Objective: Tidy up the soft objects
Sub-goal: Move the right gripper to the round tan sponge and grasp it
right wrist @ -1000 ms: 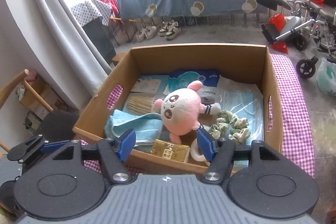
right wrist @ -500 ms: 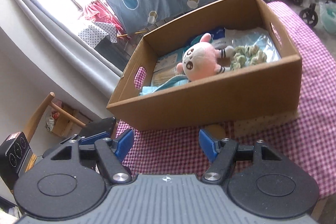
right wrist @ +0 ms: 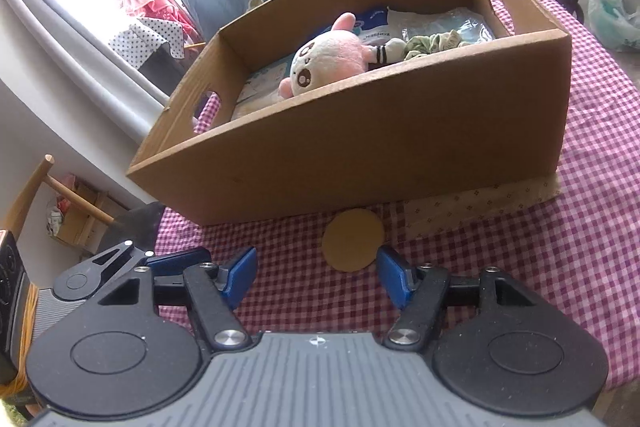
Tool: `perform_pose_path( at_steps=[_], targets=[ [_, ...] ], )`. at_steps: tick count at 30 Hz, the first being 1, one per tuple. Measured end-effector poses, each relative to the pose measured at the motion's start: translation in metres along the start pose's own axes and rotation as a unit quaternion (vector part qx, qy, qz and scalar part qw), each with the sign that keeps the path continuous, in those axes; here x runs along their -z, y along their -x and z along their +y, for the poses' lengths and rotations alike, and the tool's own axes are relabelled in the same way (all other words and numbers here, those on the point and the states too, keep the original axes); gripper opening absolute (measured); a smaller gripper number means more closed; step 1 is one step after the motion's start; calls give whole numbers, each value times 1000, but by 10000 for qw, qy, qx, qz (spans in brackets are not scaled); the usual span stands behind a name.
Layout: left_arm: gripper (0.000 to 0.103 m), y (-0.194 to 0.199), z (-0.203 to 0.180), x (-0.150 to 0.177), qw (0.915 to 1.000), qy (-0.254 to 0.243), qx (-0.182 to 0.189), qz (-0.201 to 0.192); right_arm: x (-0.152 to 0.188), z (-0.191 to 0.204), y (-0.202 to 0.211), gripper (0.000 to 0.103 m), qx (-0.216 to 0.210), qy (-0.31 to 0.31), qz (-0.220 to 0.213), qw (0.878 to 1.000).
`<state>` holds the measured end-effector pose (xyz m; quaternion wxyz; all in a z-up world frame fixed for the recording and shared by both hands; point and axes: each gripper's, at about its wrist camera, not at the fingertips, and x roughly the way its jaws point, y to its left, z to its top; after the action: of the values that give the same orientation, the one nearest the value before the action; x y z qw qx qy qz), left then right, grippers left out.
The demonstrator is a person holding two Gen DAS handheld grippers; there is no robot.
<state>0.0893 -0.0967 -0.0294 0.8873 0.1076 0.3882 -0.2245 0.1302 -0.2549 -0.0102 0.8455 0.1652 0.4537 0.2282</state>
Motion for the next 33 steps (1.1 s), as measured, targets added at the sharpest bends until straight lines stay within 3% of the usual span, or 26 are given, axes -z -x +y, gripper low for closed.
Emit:
perform_pose_path(
  at_steps=[3,7,9,15,21,24,33],
  targets=[
    [80,-15,-7,-7,9997,-203,-62,80,-5,-6,-11,59,33,42,34,10000],
    [72,-29,-9,-13,9995,-259,-30,168,-12,-13,-22,52,17,61,149,9999],
    [64,-34,-8,-16,9996,-243,17,175,-14,-17,-27,42,7,74,228,9997],
    [55,-48,-5,-18,9993,-152,102,325,-13,-28,-46,29,7,-92,578,9983],
    [54,-62,0,-19,9991,-68,147,389,-11,-33,-53,29,-274,-324,620,9972],
    [46,-63,6,-20,9993,-24,124,348,-11,-39,-54,29,-438,-515,645,9956],
    [41,-61,33,-17,9978,473,357,299,-12,-59,-52,29,-898,-976,615,9893]
  ],
)
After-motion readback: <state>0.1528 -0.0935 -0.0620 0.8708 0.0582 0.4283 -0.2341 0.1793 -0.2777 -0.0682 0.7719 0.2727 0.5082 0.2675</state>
